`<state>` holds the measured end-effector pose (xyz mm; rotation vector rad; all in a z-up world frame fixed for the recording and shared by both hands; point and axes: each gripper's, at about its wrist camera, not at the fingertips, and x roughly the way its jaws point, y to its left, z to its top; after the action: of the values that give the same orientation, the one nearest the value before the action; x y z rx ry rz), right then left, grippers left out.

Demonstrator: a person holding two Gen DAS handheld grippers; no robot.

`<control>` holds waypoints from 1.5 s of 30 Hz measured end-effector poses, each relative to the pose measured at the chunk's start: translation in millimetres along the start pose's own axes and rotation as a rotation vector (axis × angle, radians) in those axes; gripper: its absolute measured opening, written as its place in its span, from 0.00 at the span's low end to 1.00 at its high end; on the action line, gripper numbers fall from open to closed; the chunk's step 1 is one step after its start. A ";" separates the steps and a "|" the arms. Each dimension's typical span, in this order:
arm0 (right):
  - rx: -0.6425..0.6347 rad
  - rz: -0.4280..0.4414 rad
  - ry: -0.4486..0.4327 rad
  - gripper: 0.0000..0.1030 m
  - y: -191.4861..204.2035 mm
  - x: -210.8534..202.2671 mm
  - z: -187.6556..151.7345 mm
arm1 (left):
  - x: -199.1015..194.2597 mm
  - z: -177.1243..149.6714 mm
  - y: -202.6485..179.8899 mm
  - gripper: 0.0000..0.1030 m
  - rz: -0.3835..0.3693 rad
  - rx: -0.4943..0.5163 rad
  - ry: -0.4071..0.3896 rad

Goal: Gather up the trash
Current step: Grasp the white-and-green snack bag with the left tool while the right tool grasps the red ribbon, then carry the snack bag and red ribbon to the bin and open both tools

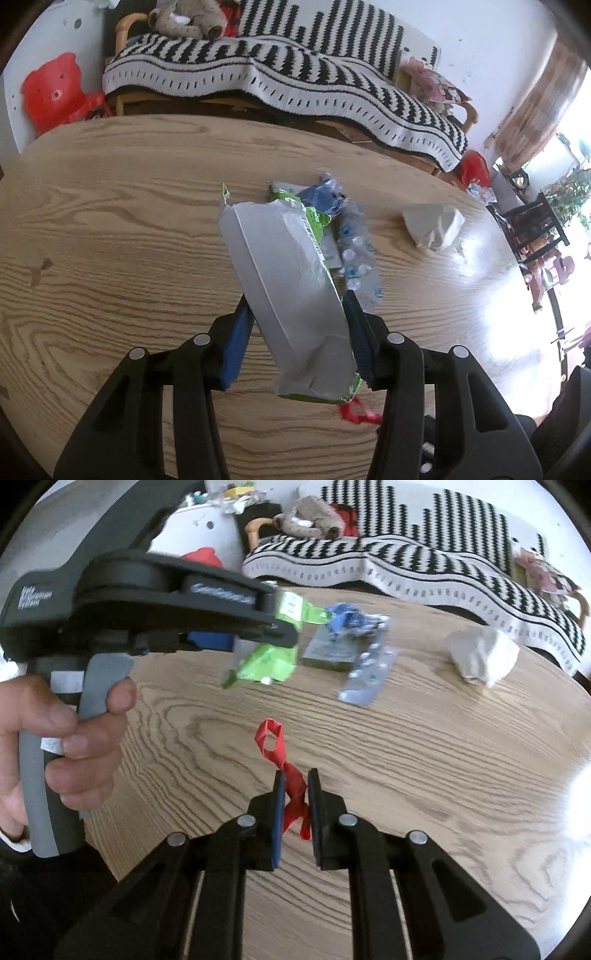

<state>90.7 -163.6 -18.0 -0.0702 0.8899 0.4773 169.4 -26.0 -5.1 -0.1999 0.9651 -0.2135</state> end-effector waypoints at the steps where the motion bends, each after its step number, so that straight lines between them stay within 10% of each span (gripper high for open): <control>1: 0.013 -0.007 -0.005 0.13 -6.6 -5.5 -1.8 | -1.7 -0.5 -3.5 0.46 0.000 0.007 -0.006; 19: 0.380 -0.267 -0.125 0.13 -168.3 -150.5 -100.4 | -6.9 -54.0 -165.6 0.46 -0.115 0.304 -0.002; 45: 0.817 -0.559 -0.201 0.13 -306.6 -327.5 -327.2 | 8.0 -229.0 -423.5 0.46 -0.470 0.780 0.120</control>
<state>-191.1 -642.0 -18.1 0.4603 0.7692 -0.4122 -54.4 -451.7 -27.2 0.3143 0.8778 -1.0189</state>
